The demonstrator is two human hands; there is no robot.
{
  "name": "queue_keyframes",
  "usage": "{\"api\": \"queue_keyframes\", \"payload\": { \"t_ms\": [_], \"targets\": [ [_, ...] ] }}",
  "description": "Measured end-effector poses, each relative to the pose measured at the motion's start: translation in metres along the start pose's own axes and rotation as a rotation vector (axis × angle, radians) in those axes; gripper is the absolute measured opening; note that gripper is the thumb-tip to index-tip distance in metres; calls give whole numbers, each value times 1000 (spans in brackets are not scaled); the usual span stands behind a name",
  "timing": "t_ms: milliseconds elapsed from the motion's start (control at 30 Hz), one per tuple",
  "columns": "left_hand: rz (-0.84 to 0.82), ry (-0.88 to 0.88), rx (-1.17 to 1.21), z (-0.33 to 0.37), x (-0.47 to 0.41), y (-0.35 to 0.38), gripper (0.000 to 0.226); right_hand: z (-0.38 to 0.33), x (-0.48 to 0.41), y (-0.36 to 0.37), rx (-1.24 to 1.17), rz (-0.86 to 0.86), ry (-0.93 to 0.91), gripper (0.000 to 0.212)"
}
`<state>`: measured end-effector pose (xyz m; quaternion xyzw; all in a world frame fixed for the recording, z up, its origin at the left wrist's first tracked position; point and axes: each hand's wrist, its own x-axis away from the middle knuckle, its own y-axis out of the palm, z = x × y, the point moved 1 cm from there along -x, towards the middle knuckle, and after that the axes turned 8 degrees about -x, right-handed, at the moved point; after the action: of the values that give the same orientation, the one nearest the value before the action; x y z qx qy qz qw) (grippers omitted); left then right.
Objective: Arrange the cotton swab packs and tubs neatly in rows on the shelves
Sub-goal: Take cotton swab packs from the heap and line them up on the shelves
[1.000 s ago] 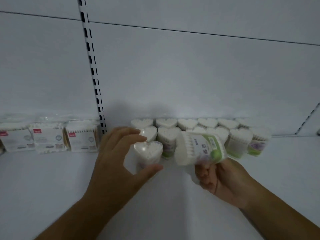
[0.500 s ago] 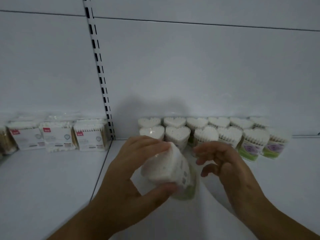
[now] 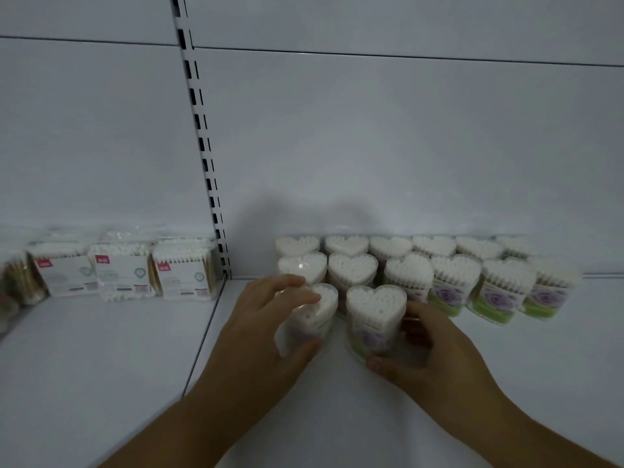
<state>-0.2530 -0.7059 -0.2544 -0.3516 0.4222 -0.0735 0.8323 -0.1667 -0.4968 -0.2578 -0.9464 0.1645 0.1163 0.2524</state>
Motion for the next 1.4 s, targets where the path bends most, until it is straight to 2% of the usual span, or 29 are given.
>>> {"api": "queue_keyframes", "payload": {
  "t_ms": [233, 333, 467, 667, 767, 900, 1033, 1100, 1167, 1233, 1333, 1400],
  "targets": [
    [50, -80, 17, -11, 0, 6, 50, 4, -5, 5, 202, -37, 33, 48],
    [59, -90, 38, -13, -1, 8, 49, 1, -6, 10, 241, -22, -29, 36],
    [62, -97, 92, -9, -3, 8, 50, 0, -10, 14, 254, 2, -9, 28],
    [33, -129, 138, -8, 0, 10, 51, 4, -12, 19, 264, 54, 9, 31],
    [28, -159, 138, -5, 2, 8, 54, 5, -12, 19, 254, 41, 20, 40],
    [58, -145, 123, -4, -1, -1, 45, 3, -14, 16, 161, 24, 20, 48],
    [91, -118, -32, -5, -6, -22, 47, -1, 5, -19, 105, 9, 75, 40],
    [-53, -73, -158, 0, -22, -27, 52, -7, 22, -58, 215, -21, 51, 42],
    [-161, -4, -184, 33, -48, -23, 45, -10, 35, -108, 435, -42, 3, 51],
    [-148, 77, -161, 96, -76, -8, 38, -11, 44, -165, 682, -71, -17, 58],
    [-318, 226, -204, 211, -118, 37, 47, -8, 65, -262, 1033, -142, 47, 69],
    [-444, 339, -234, 283, -142, 72, 56, -7, 87, -331, 1148, -112, 138, 70]
  ]
}}
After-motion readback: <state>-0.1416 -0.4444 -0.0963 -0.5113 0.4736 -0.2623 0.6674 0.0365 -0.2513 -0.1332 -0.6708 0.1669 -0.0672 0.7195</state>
